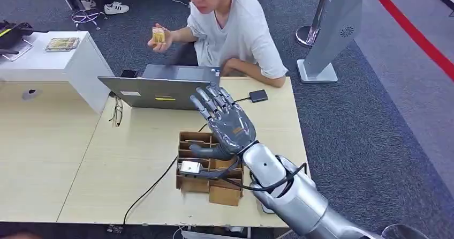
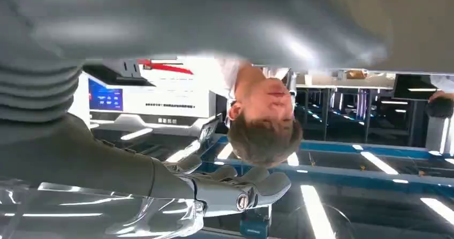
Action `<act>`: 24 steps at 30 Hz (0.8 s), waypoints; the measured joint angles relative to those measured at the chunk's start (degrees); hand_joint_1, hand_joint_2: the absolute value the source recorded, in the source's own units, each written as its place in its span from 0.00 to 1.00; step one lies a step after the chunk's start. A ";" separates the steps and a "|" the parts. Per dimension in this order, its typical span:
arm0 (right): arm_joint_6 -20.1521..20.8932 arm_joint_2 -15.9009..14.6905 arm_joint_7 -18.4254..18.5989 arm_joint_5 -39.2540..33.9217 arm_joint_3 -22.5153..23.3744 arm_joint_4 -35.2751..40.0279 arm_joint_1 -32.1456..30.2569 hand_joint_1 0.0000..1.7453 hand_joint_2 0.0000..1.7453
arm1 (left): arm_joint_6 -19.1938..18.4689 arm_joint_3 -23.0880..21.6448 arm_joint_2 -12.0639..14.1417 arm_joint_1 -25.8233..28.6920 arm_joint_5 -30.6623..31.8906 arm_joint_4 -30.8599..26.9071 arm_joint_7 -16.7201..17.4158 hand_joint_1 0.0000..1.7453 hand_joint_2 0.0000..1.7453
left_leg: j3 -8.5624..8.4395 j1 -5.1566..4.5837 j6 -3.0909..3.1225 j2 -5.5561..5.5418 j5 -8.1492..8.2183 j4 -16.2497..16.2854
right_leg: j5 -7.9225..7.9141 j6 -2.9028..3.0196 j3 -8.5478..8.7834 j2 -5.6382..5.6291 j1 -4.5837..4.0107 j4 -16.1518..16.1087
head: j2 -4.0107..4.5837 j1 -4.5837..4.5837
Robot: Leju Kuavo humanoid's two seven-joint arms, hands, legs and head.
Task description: Pass the card to the sensor for recognition and then transmit it.
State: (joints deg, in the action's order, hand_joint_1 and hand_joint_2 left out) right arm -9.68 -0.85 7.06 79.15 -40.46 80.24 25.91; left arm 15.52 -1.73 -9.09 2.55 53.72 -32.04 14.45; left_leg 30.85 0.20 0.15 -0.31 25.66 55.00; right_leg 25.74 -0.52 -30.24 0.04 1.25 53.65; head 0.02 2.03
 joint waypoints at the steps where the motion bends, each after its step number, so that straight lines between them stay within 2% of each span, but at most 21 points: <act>1: 0.00 -0.02 0.00 -0.05 0.00 0.00 -0.07 0.00 0.00 | 0.00 0.05 0.00 0.02 0.22 -0.04 0.00 0.00 0.00 | 0.00 0.00 0.00 0.00 0.00 0.00 | 0.00 0.00 0.00 0.00 0.00 0.00 | 0.00 0.00; 8: 0.02 -0.09 -0.22 -0.77 0.00 -0.50 -0.53 0.00 0.00 | -0.20 0.85 -0.07 0.06 1.05 -0.50 -0.07 0.00 0.00 | 0.00 0.00 0.00 0.00 0.00 0.00 | 0.00 0.00 0.00 0.00 0.00 0.00 | 0.00 0.00; 9: 0.00 -0.11 -0.22 -0.81 0.00 -0.68 -0.67 0.00 1.00 | -0.20 0.96 -0.09 0.07 1.16 -0.50 -0.07 0.00 0.00 | 0.00 0.00 0.00 0.00 0.00 0.00 | 0.00 0.00 0.00 0.00 0.00 0.00 | 0.00 0.00; 24: -0.87 -0.18 -0.48 -1.27 0.26 -2.01 -2.21 0.00 1.00 | -0.35 2.03 -0.44 0.41 1.99 -1.09 -0.07 0.00 0.00 | 0.00 0.00 0.00 0.00 0.00 0.00 | 0.00 0.00 -0.01 0.00 0.00 0.00 | 0.00 0.00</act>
State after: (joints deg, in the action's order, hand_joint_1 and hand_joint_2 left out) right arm -10.56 -1.03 6.58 77.88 -40.19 78.23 23.70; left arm 15.17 0.31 -9.53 2.97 55.71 -33.14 14.38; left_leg 30.85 0.20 0.15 -0.30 25.66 55.00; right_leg 25.75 -0.52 -30.25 0.04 1.25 53.64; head 0.02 2.03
